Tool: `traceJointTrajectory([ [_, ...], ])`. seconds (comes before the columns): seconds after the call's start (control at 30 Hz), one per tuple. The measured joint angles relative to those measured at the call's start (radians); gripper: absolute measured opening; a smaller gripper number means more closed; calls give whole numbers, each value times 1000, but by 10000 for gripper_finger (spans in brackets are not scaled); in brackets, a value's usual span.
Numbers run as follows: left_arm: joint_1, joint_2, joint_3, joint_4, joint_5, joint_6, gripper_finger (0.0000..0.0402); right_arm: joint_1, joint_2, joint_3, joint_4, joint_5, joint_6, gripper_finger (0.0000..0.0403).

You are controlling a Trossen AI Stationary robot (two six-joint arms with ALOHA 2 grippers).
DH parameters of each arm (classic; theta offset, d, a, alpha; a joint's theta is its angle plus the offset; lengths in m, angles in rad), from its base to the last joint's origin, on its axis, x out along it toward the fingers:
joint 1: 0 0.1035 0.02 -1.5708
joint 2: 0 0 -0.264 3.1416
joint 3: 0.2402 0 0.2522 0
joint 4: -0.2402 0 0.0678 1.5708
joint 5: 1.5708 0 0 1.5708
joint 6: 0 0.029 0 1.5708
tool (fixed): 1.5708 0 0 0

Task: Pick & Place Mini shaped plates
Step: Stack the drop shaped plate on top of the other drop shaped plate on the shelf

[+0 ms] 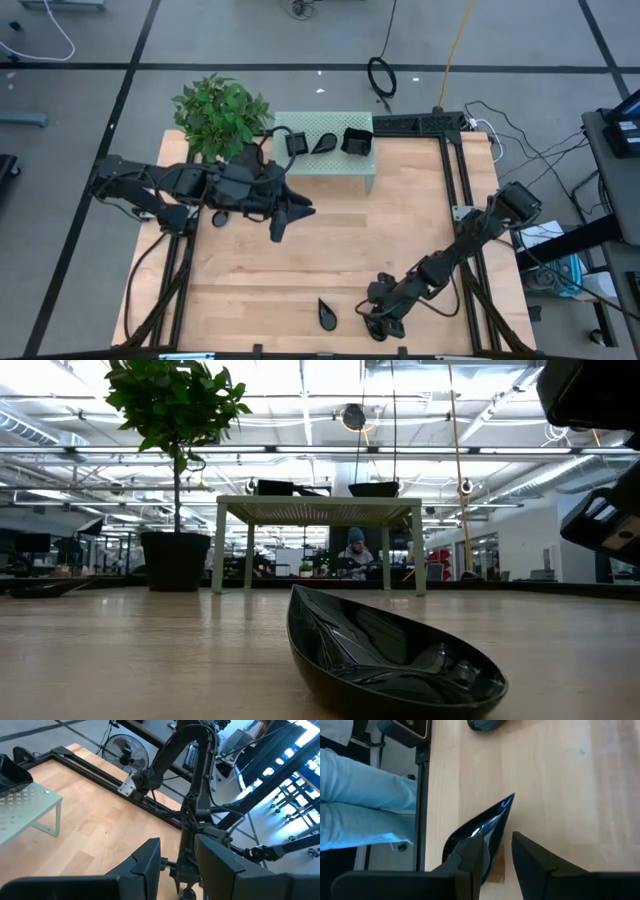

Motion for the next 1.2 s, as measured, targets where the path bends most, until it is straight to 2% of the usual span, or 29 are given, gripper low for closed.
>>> traceJointTrajectory([
  [0.43,0,0,0,1,-5,3,124,59,104,0,135,-24,97,86],
  [0.53,1,0,0,3,-10,3,124,59,102,-1,132,-24,78,66],
  [0.67,1,0,0,3,-10,3,124,58,103,-1,131,-29,52,13],
  [0.83,1,0,0,3,-10,2,124,59,104,-1,134,-32,52,3],
  [1.07,1,0,0,3,-10,1,124,58,54,-2,117,-32,-22,1],
  [1.2,2,0,0,3,-10,0,124,51,-8,-2,22,-31,-77,0],
])
